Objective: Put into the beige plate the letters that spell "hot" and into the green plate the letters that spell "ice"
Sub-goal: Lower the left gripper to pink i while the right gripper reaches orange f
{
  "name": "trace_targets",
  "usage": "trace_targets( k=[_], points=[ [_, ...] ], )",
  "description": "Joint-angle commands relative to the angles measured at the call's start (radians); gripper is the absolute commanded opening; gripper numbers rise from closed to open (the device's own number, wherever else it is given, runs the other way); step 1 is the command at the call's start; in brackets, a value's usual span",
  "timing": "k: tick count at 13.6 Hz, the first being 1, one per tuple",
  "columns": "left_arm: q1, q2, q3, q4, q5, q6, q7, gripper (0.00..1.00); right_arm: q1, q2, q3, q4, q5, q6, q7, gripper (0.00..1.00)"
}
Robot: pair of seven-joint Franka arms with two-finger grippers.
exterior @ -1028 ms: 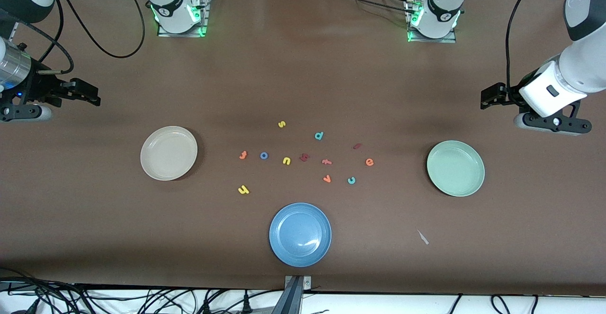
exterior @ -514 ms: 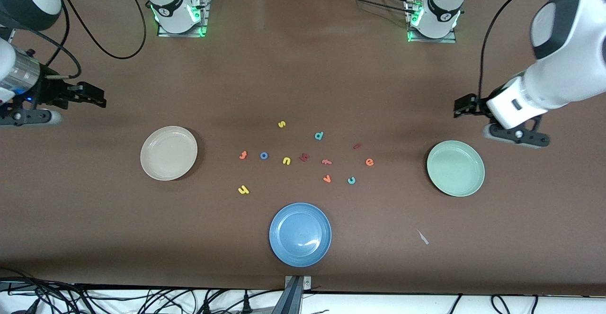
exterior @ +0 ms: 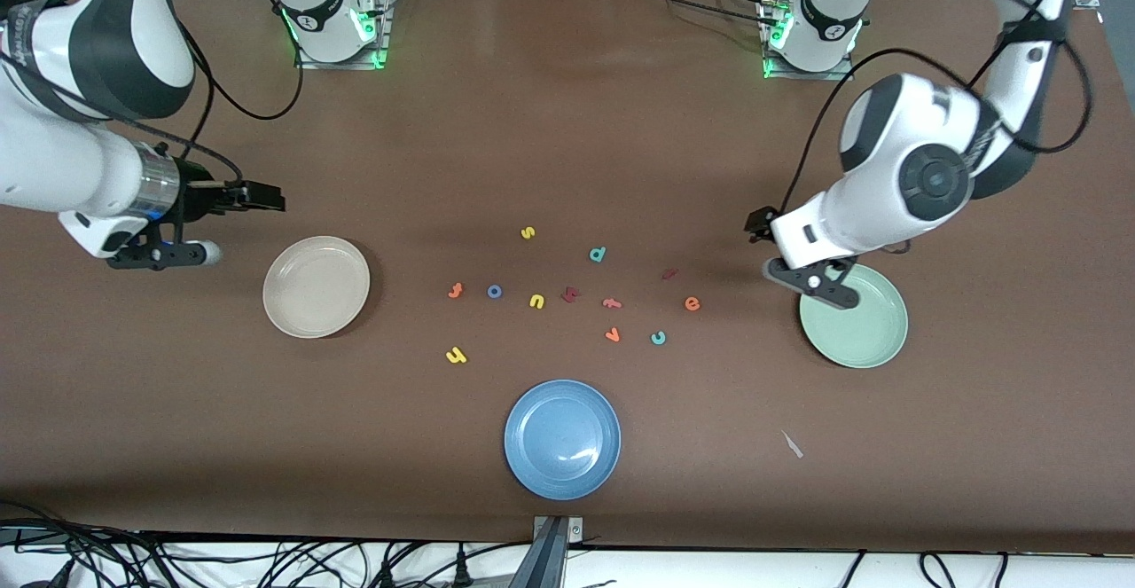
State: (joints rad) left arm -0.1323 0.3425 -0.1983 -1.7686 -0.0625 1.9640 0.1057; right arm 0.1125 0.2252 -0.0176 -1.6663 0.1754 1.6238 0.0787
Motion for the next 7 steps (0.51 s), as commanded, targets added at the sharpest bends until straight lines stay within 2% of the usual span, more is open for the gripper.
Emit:
trace_targets(
  k=[1,4,7],
  points=[
    [-0.068,0.074,0.008,-0.008,-0.02,0.09,0.029,1.0,0.056,0.016,-0.002,-0.019,0.03,0.062,0.111,1.0],
    [-0.127,0.128,0.008,-0.032,-0.01,0.209,0.025,1.0,0.176,0.046,-0.002,-0.044,0.026,0.174,0.313,1.0],
    [-0.154,0.18,0.01,-0.11,-0.008,0.39,0.034,1.0,0.26,0.107,-0.004,-0.046,0.023,0.26,0.453,1.0]
  ],
)
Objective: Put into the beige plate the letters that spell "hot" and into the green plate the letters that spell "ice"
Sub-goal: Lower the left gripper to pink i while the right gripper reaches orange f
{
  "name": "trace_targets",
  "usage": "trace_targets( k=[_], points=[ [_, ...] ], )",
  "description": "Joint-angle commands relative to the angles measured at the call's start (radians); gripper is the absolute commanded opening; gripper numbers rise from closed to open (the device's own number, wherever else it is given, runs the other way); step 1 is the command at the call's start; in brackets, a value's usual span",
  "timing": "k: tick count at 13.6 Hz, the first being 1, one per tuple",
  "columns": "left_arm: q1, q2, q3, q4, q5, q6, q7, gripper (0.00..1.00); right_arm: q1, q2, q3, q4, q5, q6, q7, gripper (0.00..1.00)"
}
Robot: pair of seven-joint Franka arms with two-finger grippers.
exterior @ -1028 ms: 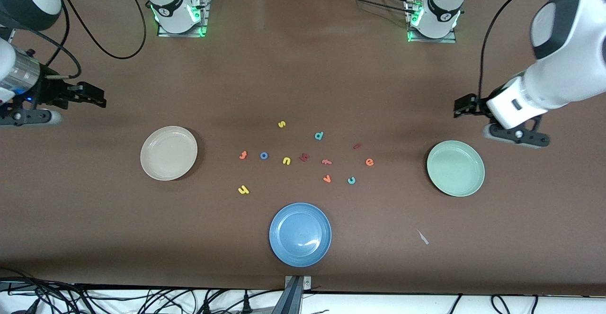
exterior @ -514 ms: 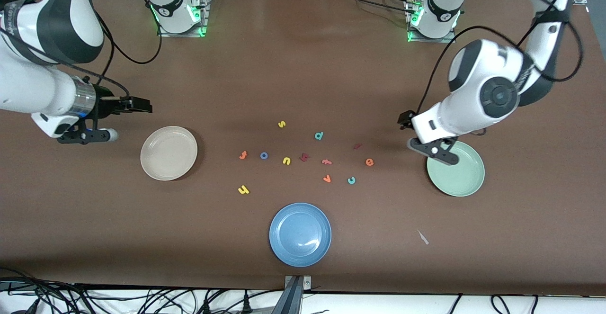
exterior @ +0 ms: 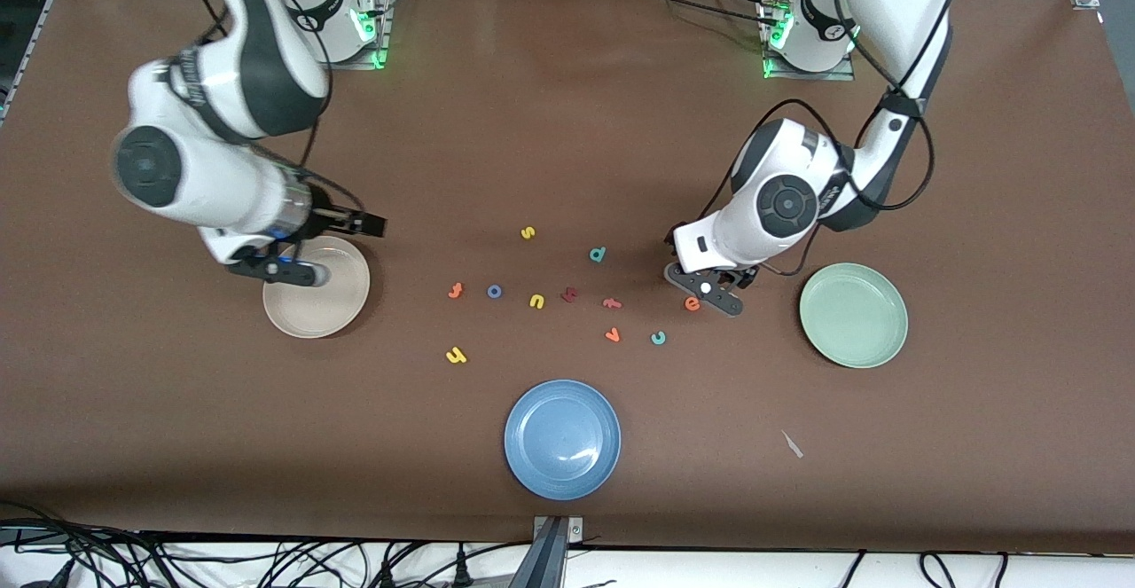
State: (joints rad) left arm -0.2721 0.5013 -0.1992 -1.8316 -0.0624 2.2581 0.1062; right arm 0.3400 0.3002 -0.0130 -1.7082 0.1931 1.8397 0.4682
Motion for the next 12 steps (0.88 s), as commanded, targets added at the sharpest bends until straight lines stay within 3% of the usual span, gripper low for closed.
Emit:
trace_targets(
  k=[1,4,6,8,12],
  points=[
    [-0.025,0.04,0.011,-0.061,-0.008,0.136,0.033,1.0,0.062,0.057,-0.008,-0.004,0.005,0.076,0.1,1.0],
    [-0.081,0.098,0.014,-0.063,0.013,0.167,0.033,0.99,0.12,0.14,-0.008,-0.008,0.0,0.194,0.22,1.0],
    [-0.087,0.112,0.018,-0.063,0.113,0.181,0.033,0.97,0.149,0.198,-0.008,-0.013,0.0,0.31,0.297,1.0],
    [-0.087,0.111,0.02,-0.063,0.162,0.181,0.043,0.87,0.149,0.241,-0.01,-0.01,0.0,0.389,0.335,1.0],
    [-0.09,0.118,0.027,-0.052,0.162,0.182,0.084,0.56,0.148,0.336,-0.013,-0.005,0.002,0.502,0.34,0.99]
  ],
)
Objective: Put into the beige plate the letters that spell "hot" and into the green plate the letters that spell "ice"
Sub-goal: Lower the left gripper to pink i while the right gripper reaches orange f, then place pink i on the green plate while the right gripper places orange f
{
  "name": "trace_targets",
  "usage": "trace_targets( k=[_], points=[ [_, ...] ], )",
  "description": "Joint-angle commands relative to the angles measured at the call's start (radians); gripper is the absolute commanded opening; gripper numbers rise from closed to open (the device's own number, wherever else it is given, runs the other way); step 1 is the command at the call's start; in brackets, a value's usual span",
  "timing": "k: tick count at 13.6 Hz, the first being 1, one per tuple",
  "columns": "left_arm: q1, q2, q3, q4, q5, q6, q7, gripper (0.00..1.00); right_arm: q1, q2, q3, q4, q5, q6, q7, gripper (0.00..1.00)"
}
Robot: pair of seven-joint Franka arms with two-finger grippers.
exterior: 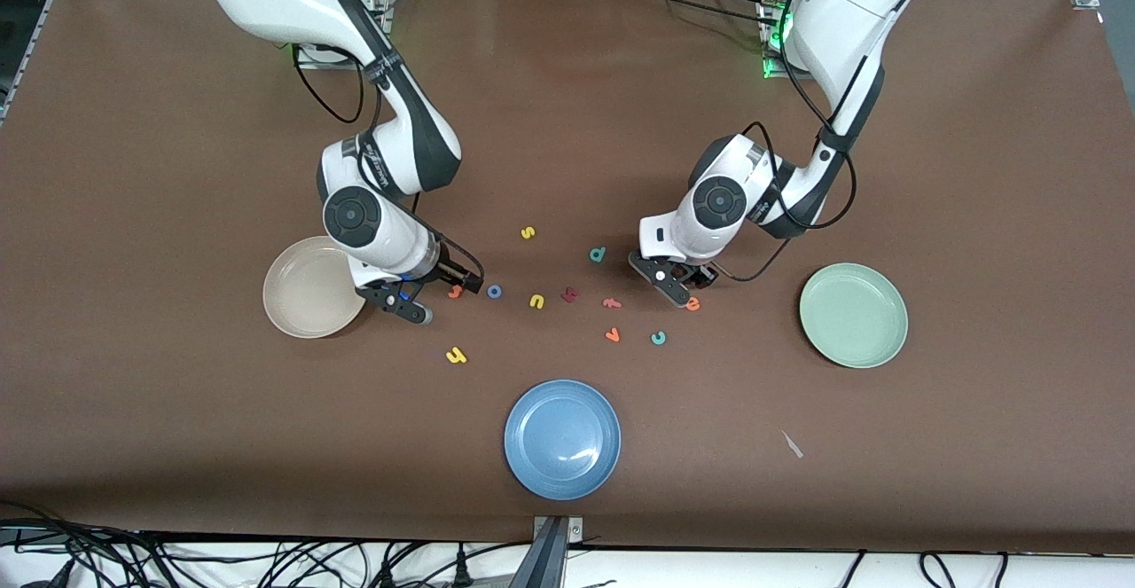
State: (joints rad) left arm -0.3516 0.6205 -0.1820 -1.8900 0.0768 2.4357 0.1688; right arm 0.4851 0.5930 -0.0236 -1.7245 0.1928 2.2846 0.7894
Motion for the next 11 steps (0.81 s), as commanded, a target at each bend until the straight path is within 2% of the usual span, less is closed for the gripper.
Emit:
trace_targets(
  k=[1,4,5,7,8,11],
  points=[
    [-0.018,0.002,0.01,0.008,0.023,0.009,0.021,0.53,0.0,0.072,-0.002,0.019,0.002,0.09,0.019,0.99],
    [-0.021,0.001,0.01,0.009,0.023,0.017,0.012,0.36,0.009,0.12,-0.002,0.028,0.0,0.148,0.021,0.96],
    [-0.021,-0.001,0.01,0.009,0.015,0.017,0.006,0.27,0.009,0.12,-0.004,0.028,0.0,0.148,0.019,0.95],
    [-0.021,-0.002,0.01,0.011,0.015,0.017,0.009,0.02,0.009,0.126,-0.002,0.028,0.0,0.151,0.019,0.87],
    [-0.021,-0.004,0.01,0.011,0.015,0.016,0.015,0.0,0.009,0.131,-0.002,0.028,0.0,0.151,0.019,0.82],
    [-0.014,-0.062,0.015,0.011,0.012,-0.033,0.018,0.0,0.01,0.133,-0.002,0.028,0.0,0.151,0.019,0.53]
  ],
)
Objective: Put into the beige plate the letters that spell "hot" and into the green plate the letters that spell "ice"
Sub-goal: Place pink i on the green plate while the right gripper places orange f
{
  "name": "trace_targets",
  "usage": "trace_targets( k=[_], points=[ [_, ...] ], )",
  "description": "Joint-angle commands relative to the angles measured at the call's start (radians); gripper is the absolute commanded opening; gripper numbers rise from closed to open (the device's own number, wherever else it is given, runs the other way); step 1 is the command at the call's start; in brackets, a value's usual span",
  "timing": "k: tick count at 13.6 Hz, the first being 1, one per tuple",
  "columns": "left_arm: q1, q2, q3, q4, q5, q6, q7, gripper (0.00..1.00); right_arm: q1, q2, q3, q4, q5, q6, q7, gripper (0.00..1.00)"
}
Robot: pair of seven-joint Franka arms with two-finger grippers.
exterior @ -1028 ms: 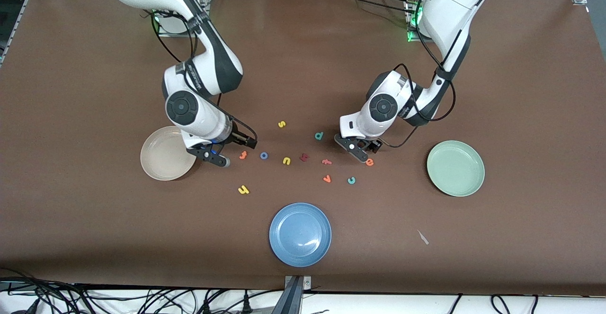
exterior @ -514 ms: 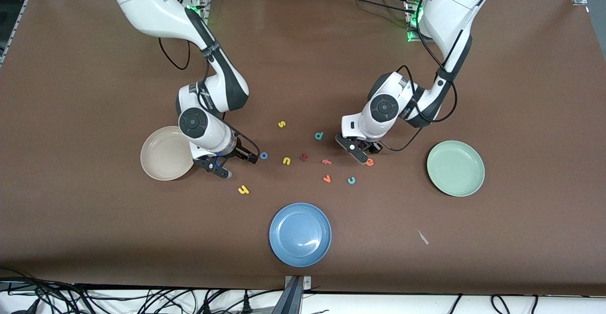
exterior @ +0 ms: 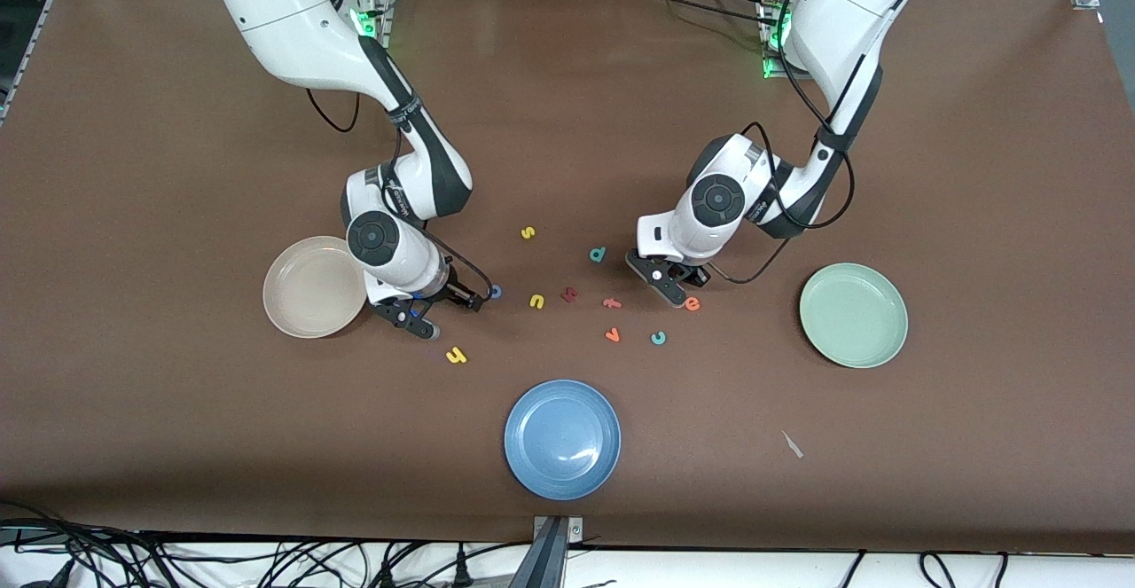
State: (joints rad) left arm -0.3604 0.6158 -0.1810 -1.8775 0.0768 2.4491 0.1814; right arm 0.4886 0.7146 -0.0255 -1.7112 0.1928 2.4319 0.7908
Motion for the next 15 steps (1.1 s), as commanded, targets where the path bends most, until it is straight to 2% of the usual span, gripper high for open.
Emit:
trace_targets(
  k=[1,5,8,10,12,15],
  points=[
    [0.0,-0.079,0.014,0.003,0.011,-0.096,0.004,0.0,0.007,0.011,-0.001,0.015,0.0,0.004,0.018,0.47],
    [0.066,-0.197,0.015,0.031,0.008,-0.283,0.009,0.0,0.007,0.013,-0.001,0.004,-0.001,0.004,0.016,0.26],
    [0.157,-0.263,0.015,0.031,0.004,-0.305,0.108,0.0,0.008,0.013,-0.001,0.016,0.0,0.003,0.011,0.0],
    [0.227,-0.283,0.017,0.029,0.004,-0.309,0.209,0.0,0.004,0.002,-0.005,0.048,-0.016,-0.055,-0.004,0.0],
    [0.286,-0.283,0.017,0.026,0.004,-0.309,0.332,0.0,-0.002,-0.012,-0.039,0.112,-0.109,-0.207,-0.082,0.0],
    [0.411,-0.269,0.017,0.011,0.004,-0.309,0.488,0.0,-0.004,-0.085,-0.134,0.099,-0.115,-0.338,-0.432,0.0]
  ],
)
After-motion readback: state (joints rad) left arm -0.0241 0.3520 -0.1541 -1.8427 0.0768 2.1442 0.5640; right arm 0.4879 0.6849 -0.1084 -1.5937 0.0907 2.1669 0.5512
